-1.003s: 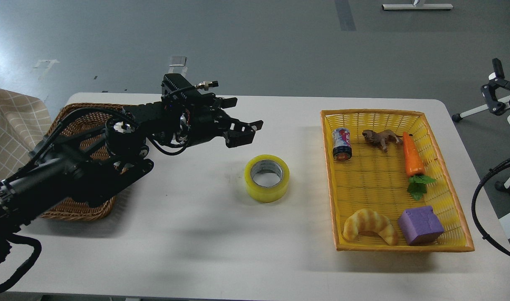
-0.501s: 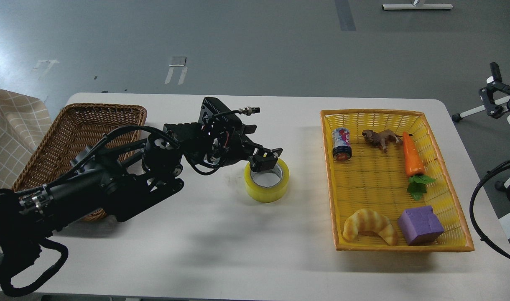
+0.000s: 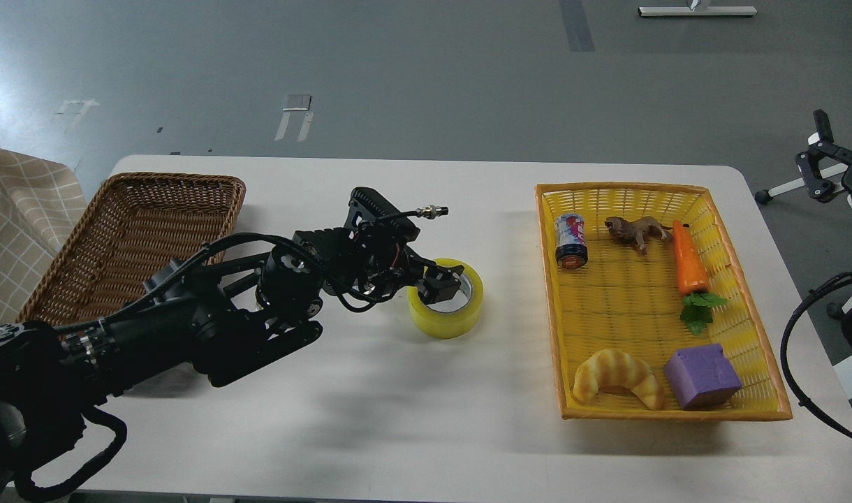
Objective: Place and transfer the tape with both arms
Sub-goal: 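Grasp the tape roll with the left gripper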
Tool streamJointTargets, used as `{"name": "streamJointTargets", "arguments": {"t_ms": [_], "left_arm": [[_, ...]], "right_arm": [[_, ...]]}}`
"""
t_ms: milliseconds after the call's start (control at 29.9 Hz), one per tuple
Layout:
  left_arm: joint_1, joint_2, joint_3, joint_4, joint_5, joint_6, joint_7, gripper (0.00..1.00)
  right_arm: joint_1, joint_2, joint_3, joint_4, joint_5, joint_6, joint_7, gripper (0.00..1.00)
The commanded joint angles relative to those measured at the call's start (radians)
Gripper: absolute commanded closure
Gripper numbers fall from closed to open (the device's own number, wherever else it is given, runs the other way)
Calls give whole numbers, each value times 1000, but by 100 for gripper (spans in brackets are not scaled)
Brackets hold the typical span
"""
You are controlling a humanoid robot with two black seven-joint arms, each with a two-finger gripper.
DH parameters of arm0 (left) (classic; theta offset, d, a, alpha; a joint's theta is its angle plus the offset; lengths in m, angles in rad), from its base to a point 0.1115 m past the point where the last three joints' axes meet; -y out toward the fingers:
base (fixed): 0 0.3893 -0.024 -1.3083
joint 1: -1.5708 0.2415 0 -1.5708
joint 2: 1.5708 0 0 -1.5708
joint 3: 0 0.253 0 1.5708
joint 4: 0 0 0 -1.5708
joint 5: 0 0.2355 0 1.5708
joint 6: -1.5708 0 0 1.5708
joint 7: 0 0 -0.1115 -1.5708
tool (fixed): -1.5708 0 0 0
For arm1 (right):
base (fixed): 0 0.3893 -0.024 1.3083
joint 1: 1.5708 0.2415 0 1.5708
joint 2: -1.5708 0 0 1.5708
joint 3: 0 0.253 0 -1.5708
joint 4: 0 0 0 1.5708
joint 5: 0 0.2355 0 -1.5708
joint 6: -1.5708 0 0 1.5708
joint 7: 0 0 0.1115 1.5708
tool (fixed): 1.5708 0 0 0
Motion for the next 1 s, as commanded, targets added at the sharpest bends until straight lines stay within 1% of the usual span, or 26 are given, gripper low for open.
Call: {"name": "streamJointTargets", "arguments": {"t_ms": [0, 167, 234, 368, 468, 501, 769, 835, 869, 969], "left_arm": [[0, -7, 6, 5, 0, 0, 1, 2], [2, -7, 14, 24, -2, 0, 7, 5], [6, -9, 14, 24, -2, 0, 11, 9], [16, -20, 20, 25, -3, 0, 19, 14], [25, -20, 23, 25, -3, 0, 21, 15], [28, -20, 25, 27, -3, 0, 22, 19], [29, -20, 25, 53, -3, 2, 34, 23], [29, -20, 26, 56, -3, 2, 36, 26], [29, -20, 26, 61, -5, 2, 36, 29], [29, -21, 26, 68, -3, 0, 39, 35]], "right_arm": [[0, 0, 0, 0, 0, 0, 0, 0], [0, 0, 0, 0, 0, 0, -2, 0], [0, 0, 0, 0, 0, 0, 0, 0], [-2, 0, 0, 2, 0, 0, 0, 0], [-6, 0, 0, 2, 0, 0, 0, 0], [-6, 0, 0, 2, 0, 0, 0, 0], [-8, 10, 0, 2, 0, 0, 0, 0], [-8, 10, 0, 2, 0, 0, 0, 0], [-8, 10, 0, 2, 0, 0, 0, 0], [-8, 11, 0, 2, 0, 0, 0, 0]]}}
